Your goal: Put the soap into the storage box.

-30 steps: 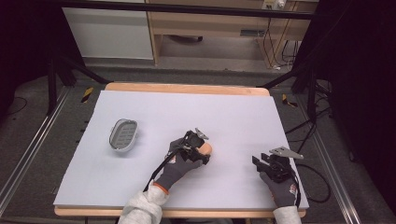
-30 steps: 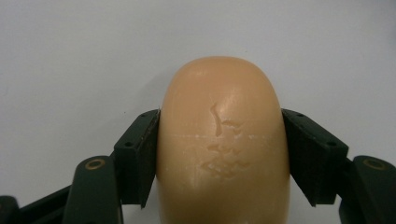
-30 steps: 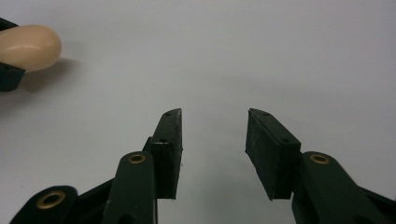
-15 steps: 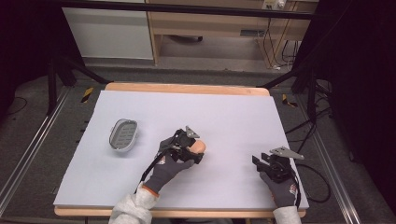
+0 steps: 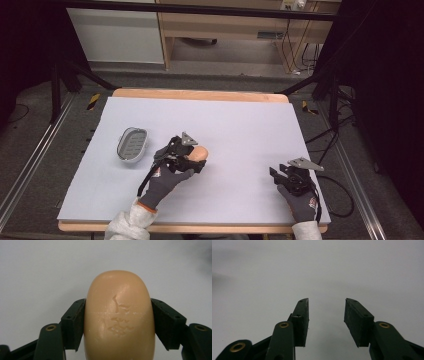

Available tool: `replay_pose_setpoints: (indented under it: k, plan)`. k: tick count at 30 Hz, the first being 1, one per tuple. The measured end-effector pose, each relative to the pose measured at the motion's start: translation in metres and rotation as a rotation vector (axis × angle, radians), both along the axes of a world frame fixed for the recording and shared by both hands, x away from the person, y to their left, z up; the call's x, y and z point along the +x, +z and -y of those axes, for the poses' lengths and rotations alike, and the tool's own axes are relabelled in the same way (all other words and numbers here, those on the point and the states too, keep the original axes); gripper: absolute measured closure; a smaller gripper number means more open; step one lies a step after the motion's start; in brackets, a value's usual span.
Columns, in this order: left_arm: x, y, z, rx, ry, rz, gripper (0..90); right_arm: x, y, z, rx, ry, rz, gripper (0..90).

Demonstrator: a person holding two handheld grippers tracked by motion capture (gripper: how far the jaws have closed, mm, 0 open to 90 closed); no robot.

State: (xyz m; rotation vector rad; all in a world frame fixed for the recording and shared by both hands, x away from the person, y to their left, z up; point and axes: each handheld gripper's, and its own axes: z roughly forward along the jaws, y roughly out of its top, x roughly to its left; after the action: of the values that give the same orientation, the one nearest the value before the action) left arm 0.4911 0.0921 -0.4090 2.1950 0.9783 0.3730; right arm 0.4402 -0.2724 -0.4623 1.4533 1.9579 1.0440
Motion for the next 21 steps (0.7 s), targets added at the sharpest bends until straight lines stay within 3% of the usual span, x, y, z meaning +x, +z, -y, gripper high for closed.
replay_pose_setpoints:
  k: [21]
  plan:
    - [-0.006, 0.017, -0.062, -0.080, 0.111, 0.041, 32.0, -0.001, 0.000, -0.005, -0.003, 0.001, -0.002, 53.7]
